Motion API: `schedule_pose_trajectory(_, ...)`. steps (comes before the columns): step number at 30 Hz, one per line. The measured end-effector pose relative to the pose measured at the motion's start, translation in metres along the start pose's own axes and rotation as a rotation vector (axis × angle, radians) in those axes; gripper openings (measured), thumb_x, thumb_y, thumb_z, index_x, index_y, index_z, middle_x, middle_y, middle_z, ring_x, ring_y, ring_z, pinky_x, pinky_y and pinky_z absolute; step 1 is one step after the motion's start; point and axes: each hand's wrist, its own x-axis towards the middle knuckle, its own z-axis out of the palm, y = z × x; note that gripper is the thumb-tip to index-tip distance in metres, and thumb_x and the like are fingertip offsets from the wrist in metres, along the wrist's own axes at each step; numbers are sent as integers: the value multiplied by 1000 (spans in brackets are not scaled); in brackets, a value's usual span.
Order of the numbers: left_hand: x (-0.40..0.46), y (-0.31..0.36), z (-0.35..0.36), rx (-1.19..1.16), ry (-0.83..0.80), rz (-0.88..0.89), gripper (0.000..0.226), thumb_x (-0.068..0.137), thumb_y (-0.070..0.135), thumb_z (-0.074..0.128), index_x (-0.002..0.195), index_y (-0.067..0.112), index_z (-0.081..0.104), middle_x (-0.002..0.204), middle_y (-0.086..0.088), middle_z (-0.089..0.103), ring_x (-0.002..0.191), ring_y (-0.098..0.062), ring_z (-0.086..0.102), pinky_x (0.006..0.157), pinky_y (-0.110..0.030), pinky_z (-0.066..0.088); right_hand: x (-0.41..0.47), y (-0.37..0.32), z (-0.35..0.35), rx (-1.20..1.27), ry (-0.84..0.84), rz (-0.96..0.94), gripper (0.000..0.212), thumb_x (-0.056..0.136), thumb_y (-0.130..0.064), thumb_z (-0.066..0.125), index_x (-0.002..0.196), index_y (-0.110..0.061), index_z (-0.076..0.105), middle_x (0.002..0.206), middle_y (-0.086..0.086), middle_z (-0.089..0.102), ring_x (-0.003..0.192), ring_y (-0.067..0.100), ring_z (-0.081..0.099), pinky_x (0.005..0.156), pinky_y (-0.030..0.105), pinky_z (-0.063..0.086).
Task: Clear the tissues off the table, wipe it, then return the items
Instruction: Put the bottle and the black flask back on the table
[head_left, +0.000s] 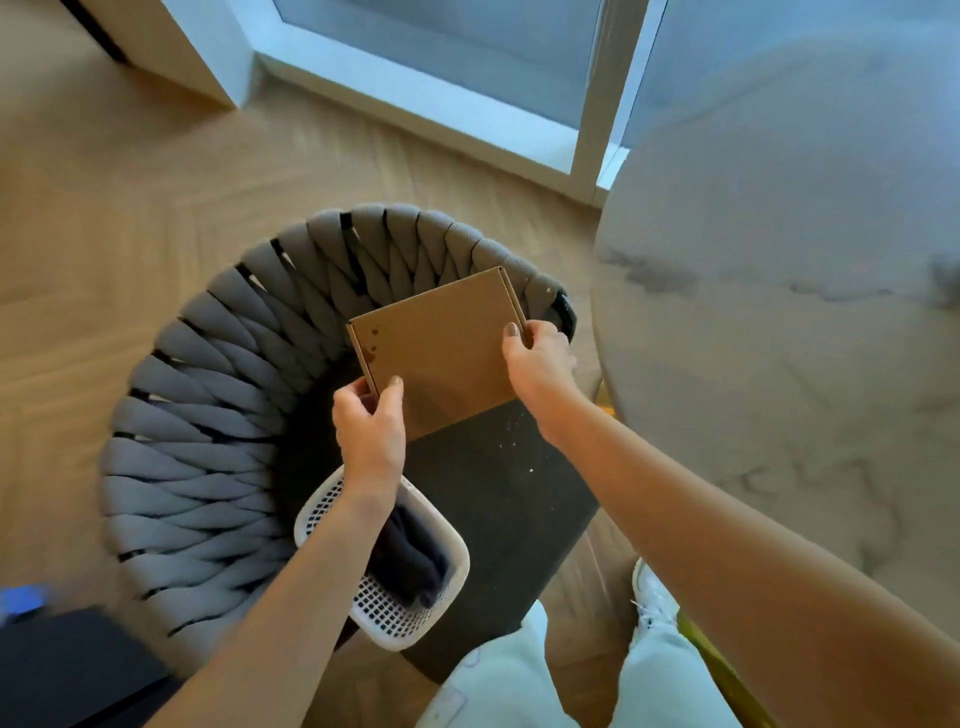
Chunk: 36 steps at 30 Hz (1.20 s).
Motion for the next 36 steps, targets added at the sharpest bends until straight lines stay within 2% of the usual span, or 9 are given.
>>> schedule_pose_trajectory(2, -6, 18, 0, 3, 20, 73, 30, 86, 43, 55, 107, 24, 45, 117, -6, 52, 102, -18, 54, 87, -37, 50, -11, -5, -18, 69, 1, -28, 39, 96, -43, 36, 131, -26, 41, 128, 1, 46, 122, 25, 40, 102, 49, 40)
schedule_pose_trajectory(8, -59, 70, 42, -19, -71, 211, 23, 92, 39, 51, 106, 23, 42, 106, -1, 50, 87, -8, 50, 63, -18, 38, -29, 4, -108, 192, 80, -72, 33, 95, -30, 46, 128, -27, 42, 126, 0, 44, 117, 23, 43, 98, 46, 44)
schedule_pose_trajectory(14, -137, 95, 128, 88, -301, 323, 31, 93, 40, 49, 115, 21, 39, 109, 1, 47, 99, -15, 48, 77, -27, 39, -42, 70, -229, 269, 205, -81, 31, 92, -32, 45, 123, -30, 40, 123, -1, 44, 115, 25, 46, 96, 48, 46)
schedule_pose_trajectory(16, -161, 96, 162, 116, -387, 318, 39, 92, 40, 50, 122, 17, 38, 109, 1, 47, 98, -15, 48, 76, -26, 40, -44, 98, -268, 267, 256, -46, 33, 88, -36, 47, 120, -32, 41, 120, 0, 48, 112, 26, 48, 94, 49, 46)
schedule_pose_trajectory(18, -184, 95, 197, 153, -473, 317, 42, 91, 42, 51, 123, 17, 40, 109, 1, 50, 95, -15, 50, 72, -25, 44, -47, 126, -306, 257, 338, -9, 36, 85, -36, 50, 120, -31, 43, 120, 0, 49, 111, 27, 50, 93, 50, 47)
schedule_pose_trajectory(21, -218, 91, 250, 223, -580, 370, 41, 90, 41, 54, 122, 15, 47, 113, -3, 57, 97, -18, 56, 82, -34, 50, -52, 166, -361, 268, 451, 55, 36, 87, -33, 53, 121, -26, 44, 122, 2, 44, 111, 28, 49, 92, 49, 48)
schedule_pose_trajectory(27, -268, 89, 327, 268, -748, 394, 36, 91, 26, 56, 123, 9, 51, 104, -3, 59, 85, -14, 57, 59, -17, 44, -47, 225, -435, 299, 546, 112, 39, 83, -35, 49, 121, -30, 47, 121, 3, 50, 111, 29, 50, 90, 49, 49)
schedule_pose_trajectory(31, -275, 87, 353, 327, -791, 411, 36, 91, 25, 56, 122, 6, 51, 100, -1, 60, 86, -14, 58, 68, -21, 47, -45, 231, -461, 278, 541, 99, 37, 91, -26, 45, 127, -25, 47, 126, 5, 46, 113, 29, 48, 93, 48, 48)
schedule_pose_trajectory(36, -271, 93, 372, 387, -798, 453, 35, 93, 22, 53, 124, 7, 48, 103, -2, 58, 92, -17, 56, 80, -27, 45, -40, 226, -467, 270, 483, 86, 38, 96, -11, 38, 133, -18, 42, 123, 5, 52, 109, 25, 52, 96, 43, 46)
